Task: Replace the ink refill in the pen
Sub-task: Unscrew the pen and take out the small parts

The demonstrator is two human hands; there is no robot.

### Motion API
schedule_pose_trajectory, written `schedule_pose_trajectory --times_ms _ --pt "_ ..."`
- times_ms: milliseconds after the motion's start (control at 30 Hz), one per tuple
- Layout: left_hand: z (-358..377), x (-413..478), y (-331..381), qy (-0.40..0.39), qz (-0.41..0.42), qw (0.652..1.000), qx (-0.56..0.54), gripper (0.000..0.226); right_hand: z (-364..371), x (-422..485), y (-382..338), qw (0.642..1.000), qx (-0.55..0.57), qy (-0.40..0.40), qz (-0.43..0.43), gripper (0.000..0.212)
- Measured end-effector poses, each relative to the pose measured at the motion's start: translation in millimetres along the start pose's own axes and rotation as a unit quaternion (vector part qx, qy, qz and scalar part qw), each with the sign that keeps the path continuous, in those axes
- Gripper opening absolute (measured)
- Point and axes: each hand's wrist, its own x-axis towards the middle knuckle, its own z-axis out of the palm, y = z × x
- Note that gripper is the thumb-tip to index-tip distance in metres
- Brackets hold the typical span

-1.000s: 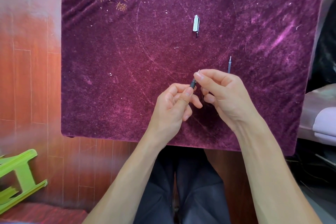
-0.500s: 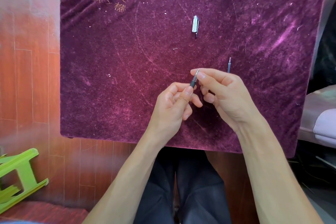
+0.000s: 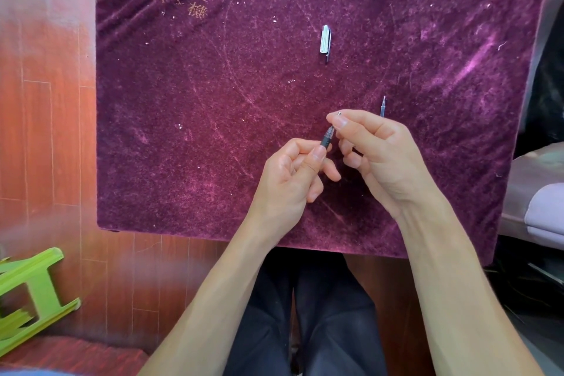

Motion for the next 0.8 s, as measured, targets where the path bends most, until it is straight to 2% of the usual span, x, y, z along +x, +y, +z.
schedule_pose_trajectory --times_ms 167,500,667,800 --pt "0.4 0.0 -0.2 0.007 0.0 1.0 -0.004 0.022 -1.0 3.7 1.8 1.0 0.008 0.004 -0.002 0.015" --pt "-1.9 0.4 1.8 0.013 0.002 1.0 0.011 0.023 3.6 9.6 -3.3 0.995 0.045 0.081 -0.033 0.011" --pt "-4.9 2.6 1.4 0.018 0.011 1.0 0.012 0.022 7.1 19.2 -12.4 0.985 0.001 0.147 -0.094 0.012" --pt "-7.3 5.6 2.2 0.024 0.008 1.0 -0.003 0.022 9.5 30.4 -26.1 0.976 -0.043 0.165 -0.135 0.013"
